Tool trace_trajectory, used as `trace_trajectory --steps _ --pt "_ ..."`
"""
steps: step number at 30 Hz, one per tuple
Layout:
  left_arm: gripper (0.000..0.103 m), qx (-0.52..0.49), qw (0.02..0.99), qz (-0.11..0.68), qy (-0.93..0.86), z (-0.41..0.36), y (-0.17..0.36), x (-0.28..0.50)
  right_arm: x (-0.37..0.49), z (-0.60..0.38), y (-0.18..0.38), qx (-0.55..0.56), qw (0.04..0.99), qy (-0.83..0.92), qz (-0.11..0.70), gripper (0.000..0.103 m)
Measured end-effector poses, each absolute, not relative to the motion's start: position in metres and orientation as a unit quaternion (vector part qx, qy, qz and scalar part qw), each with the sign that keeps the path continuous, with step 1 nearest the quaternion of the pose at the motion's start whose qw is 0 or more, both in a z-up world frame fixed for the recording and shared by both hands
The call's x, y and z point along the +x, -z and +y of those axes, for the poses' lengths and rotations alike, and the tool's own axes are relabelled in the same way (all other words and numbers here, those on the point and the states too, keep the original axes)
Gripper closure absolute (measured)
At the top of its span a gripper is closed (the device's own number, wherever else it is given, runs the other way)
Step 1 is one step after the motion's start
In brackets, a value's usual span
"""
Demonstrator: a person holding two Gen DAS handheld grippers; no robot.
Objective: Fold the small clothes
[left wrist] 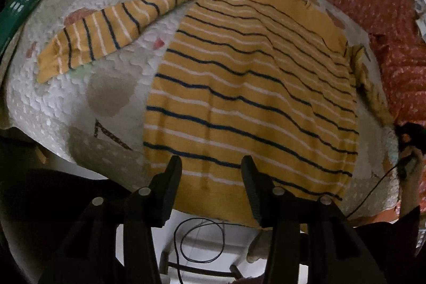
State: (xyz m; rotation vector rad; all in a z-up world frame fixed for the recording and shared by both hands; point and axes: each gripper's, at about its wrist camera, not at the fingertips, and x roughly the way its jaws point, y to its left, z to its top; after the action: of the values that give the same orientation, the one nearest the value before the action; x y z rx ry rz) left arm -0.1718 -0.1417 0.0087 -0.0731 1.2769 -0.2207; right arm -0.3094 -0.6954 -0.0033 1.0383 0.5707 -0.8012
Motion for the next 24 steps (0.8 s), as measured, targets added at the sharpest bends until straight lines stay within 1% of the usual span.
trace_trajectory --steps 4,6,10,16,20,24 --pt "0.058 -0.019 0.796 0.596 0.109 -0.157 -0.008 -0.170 -0.332 -0.710 -0.040 0.374 0.769 0.466 0.225 0.097" --pt "0.058 -0.017 0.793 0.598 0.114 -0.164 -0.007 -0.166 -0.338 -0.716 -0.045 0.371 0.770 0.472 0.216 0.097" --pt "0.058 -0.017 0.794 0.596 0.122 -0.173 -0.007 -0.155 -0.326 -0.712 -0.045 0.370 0.781 0.449 0.225 0.097" --pt "0.057 -0.021 0.806 0.575 0.139 -0.176 -0.012 -0.116 -0.253 -0.659 -0.069 0.336 0.846 0.337 0.241 0.097" --pt "0.057 -0.057 0.823 0.548 0.136 -0.167 -0.018 -0.064 -0.186 -0.585 -0.082 0.330 0.883 0.208 0.261 0.097" --pt "0.057 -0.090 0.850 0.507 0.112 -0.153 -0.024 -0.004 -0.124 -0.506 -0.074 0.313 0.897 0.092 0.300 0.097"
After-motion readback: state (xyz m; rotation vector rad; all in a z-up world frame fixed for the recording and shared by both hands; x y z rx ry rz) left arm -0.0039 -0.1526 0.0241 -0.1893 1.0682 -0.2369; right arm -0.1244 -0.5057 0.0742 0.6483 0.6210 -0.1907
